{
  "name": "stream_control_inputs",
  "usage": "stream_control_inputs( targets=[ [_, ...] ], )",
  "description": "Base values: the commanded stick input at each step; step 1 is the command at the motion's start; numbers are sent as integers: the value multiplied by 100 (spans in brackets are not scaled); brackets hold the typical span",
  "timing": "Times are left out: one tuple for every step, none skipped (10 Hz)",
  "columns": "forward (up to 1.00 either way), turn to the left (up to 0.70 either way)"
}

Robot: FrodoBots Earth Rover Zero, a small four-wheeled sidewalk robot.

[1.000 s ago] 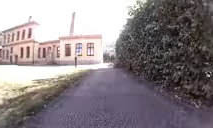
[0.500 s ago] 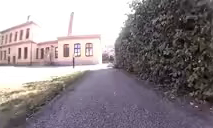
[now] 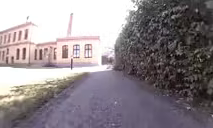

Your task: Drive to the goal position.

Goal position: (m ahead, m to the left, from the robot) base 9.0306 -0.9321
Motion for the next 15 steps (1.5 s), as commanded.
stream_control_inputs(
  targets=[
    [70, 0],
    [70, 0],
    [70, 0],
    [70, 0],
    [70, 0],
    [70, 0],
    [70, 0],
    [70, 0],
    [70, 0],
    [70, 0],
    [70, 0],
    [70, 0],
    [70, 0],
    [70, 0],
    [70, 0]
  ],
)
